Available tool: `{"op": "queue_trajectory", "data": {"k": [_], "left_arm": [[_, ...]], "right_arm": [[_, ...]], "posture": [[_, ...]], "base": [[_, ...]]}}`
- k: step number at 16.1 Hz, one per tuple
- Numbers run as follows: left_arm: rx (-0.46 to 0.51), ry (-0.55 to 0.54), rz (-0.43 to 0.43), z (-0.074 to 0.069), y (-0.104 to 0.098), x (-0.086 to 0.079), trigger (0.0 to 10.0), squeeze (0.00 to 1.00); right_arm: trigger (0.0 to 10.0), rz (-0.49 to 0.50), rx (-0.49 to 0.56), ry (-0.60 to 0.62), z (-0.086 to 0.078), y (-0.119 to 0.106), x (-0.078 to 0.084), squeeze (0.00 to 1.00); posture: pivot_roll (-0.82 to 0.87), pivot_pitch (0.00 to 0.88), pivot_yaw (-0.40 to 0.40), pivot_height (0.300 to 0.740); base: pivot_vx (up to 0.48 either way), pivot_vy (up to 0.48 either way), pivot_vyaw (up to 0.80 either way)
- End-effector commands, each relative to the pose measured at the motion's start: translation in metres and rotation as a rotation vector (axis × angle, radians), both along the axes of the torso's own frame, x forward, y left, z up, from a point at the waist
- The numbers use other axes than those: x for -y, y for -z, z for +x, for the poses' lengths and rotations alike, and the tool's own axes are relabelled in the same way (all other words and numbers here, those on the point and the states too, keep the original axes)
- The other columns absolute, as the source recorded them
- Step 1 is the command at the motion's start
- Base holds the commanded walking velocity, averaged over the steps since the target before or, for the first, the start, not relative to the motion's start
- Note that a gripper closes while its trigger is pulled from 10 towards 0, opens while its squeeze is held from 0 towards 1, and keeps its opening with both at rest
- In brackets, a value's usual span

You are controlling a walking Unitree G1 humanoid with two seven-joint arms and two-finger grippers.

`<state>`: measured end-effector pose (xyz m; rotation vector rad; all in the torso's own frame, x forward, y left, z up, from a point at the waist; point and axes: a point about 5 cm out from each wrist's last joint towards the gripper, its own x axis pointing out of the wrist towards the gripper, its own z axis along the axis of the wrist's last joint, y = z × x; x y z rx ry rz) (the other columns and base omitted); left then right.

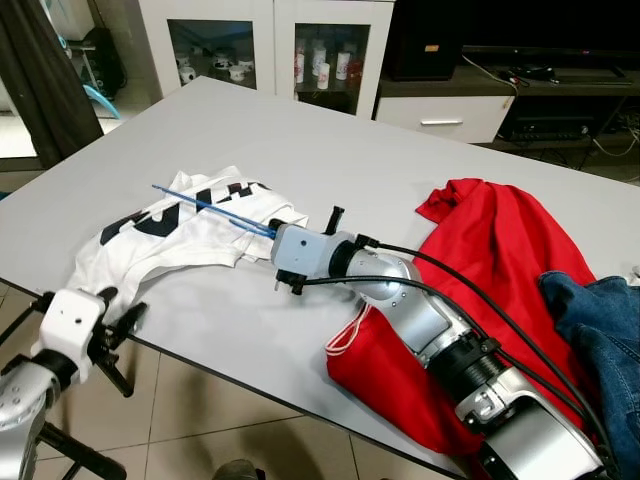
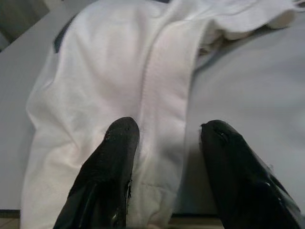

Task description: Hang hanger

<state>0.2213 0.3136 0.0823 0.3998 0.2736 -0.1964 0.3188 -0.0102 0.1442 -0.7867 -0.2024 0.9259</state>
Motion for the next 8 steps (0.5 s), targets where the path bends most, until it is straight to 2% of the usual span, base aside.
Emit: {"op": "queue_trajectory", "data": {"k": [1, 2, 3, 4, 8], "left_arm": [[-0.024, -0.024, 0.024, 0.003, 0.001, -0.005, 10.0, 0.00], [-0.034, -0.034, 0.021, 0.004, 0.003, -0.007, 10.0, 0.00], [-0.038, -0.042, 0.013, 0.005, 0.003, -0.010, 2.0, 0.00], [-0.034, -0.045, 0.008, 0.006, 0.002, -0.011, 0.0, 0.00], [0.001, -0.038, 0.006, 0.008, -0.002, -0.011, 0.0, 0.00]], "right_arm": [[10.0, 0.024, -0.013, 0.016, 0.000, -0.001, 0.006, 0.00], [10.0, 0.028, -0.014, 0.015, 0.000, -0.002, 0.006, 0.00], [10.0, 0.032, -0.016, 0.014, -0.001, -0.003, 0.007, 0.00], [10.0, 0.037, -0.023, 0.009, -0.002, -0.002, 0.009, 0.00], [10.0, 0.048, -0.047, 0.005, -0.003, -0.003, 0.023, 0.00]], "posture": [[0.09, 0.000, 0.003, 0.740], [0.09, 0.000, 0.003, 0.740], [0.09, 0.000, 0.006, 0.740], [0.09, 0.000, 0.006, 0.740], [0.09, 0.000, 0.006, 0.740]], "base": [[0.000, 0.000, 0.00], [0.000, 0.000, 0.00], [0.000, 0.000, 0.00], [0.000, 0.000, 0.00], [0.000, 0.000, 0.00]]}}
